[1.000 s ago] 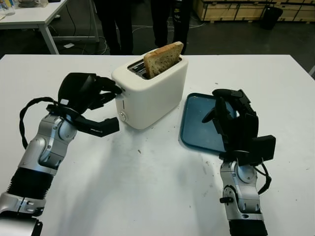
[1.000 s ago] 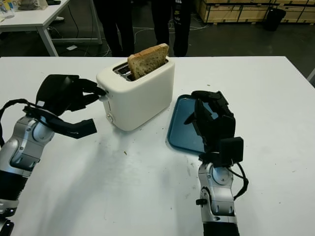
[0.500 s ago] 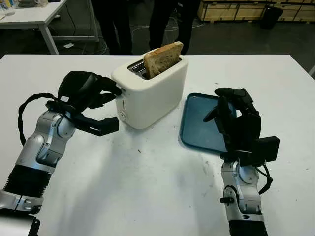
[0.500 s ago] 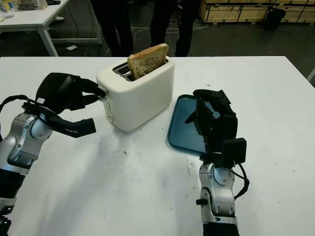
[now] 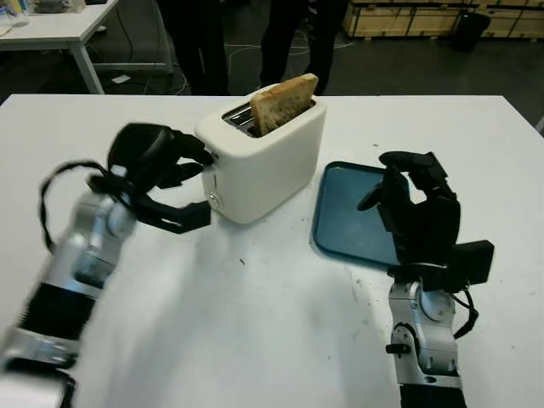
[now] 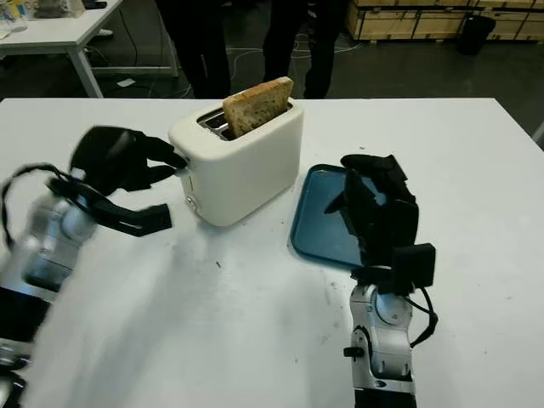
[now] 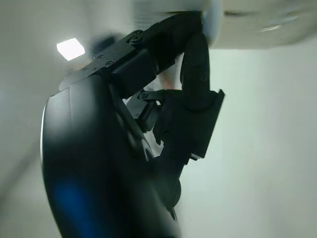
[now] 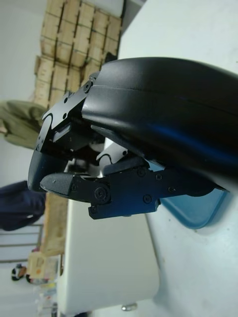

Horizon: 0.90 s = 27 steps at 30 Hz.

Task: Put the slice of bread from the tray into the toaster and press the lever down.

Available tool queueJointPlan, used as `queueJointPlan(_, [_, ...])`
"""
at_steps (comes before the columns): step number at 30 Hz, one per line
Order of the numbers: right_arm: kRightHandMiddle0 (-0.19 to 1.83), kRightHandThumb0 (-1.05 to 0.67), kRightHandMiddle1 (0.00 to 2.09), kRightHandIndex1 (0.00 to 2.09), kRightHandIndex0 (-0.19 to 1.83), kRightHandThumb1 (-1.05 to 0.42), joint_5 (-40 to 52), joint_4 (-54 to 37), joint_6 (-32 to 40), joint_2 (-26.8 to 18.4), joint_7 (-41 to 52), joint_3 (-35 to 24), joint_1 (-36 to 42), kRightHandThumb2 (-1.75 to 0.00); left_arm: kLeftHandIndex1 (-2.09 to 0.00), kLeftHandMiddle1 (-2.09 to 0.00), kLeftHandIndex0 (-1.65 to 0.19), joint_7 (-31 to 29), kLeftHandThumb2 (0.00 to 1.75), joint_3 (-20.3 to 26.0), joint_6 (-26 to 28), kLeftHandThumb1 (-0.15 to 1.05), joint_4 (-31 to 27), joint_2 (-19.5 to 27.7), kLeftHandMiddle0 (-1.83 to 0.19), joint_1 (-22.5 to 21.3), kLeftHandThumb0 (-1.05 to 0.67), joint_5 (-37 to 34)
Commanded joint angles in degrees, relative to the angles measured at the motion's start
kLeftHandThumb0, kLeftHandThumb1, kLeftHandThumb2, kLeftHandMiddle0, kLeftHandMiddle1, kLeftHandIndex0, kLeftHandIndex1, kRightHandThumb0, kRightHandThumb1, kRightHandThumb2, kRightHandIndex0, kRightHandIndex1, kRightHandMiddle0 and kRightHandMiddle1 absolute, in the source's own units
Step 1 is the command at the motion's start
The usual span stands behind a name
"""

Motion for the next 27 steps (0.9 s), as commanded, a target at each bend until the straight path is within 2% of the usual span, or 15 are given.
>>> queueJointPlan(1, [0.57,-0.41,1.69,1.75,0.87,-0.92,0.74,0.11,0.1,-0.92,0.61,-1.12,0.49,-0.37,-0.15,-1.43,-1.16,2.93,0.35,-10.03,4.3,0.89,21.96,-14.98,-0.64,4.25,-0.19,1.74])
queueJointPlan(2, [0.57,-0.42,1.7,1.75,0.87,-0.92,0.6,-0.01,0.03,-1.22,0.82,-1.34,0.74,-0.37,-0.14,-1.24,-1.13,3.55,0.33,-10.56,3.86,0.9,24.42,-17.21,-0.69,4.86,-0.19,0.99])
queueJointPlan(4, [0.56,-0.42,1.73,1.75,0.87,-0.92,0.62,-0.34,-0.14,-1.86,1.25,-1.94,1.16,-0.36,-0.08,-0.85,-1.05,3.81,0.3,-10.87,3.76,0.92,25.75,-18.45,-0.78,4.9,-0.21,0.47])
queueJointPlan(5, [0.55,-0.42,1.73,1.75,0.86,-0.92,0.55,-0.46,-0.11,-2.12,1.32,-2.23,1.28,-0.36,-0.07,-0.79,-1.03,3.91,0.32,-10.87,3.77,0.92,25.93,-18.26,-0.79,4.41,-0.22,0.51])
queueJointPlan(8, [0.55,-0.42,1.74,1.75,0.86,-0.92,-0.79,-0.6,-0.48,-3.2,1.26,-2.71,1.84,-0.35,-0.08,-0.81,-1.07,3.46,0.37,-11.17,3.14,0.92,25.46,-17.84,-0.86,4.1,-0.23,0.3])
queueJointPlan(11, [0.56,-0.42,1.69,1.75,0.85,-0.92,-1.4,-1.34,0.45,-3.56,0.93,-2.47,2.39,-0.35,-0.11,-0.93,-1.12,4.27,0.35,-11.29,1.59,0.92,25.36,-17.66,-0.84,4.72,-0.22,-0.04])
queueJointPlan(16, [0.55,-0.42,1.7,1.75,0.85,-0.92,-2.25,-1.0,-0.51,-3.86,0.87,-2.09,2.22,-0.36,-0.13,-1.0,-1.15,3.95,0.32,-11.54,1.49,0.91,24.17,-16.01,-0.85,5.13,-0.2,-0.7])
queueJointPlan(17, [0.55,-0.43,1.71,1.75,0.85,-0.92,-2.27,-0.73,-0.93,-3.93,1.03,-2.18,2.12,-0.36,-0.15,-1.08,-1.17,3.84,0.32,-11.52,1.5,0.91,23.82,-15.63,-0.83,5.26,-0.19,-0.85])
queueJointPlan(23, [0.55,-0.45,1.74,1.75,0.88,-0.92,-3.59,-4.69,1.5,-4.6,0.34,-2.02,3.8,-0.35,-0.21,-1.24,-1.19,3.0,0.29,-10.56,4.67,0.91,16.9,-13.25,-0.79,8.29,-0.19,-1.53])
queueJointPlan(27, [0.55,-0.46,1.73,1.75,0.87,-0.92,-4.19,-3.77,1.05,-5.18,0.78,-2.58,4.08,-0.36,-0.16,-1.07,-1.06,2.97,0.33,-9.83,4.68,0.92,25.49,-16.67,-0.74,8.56,-0.21,-5.24])
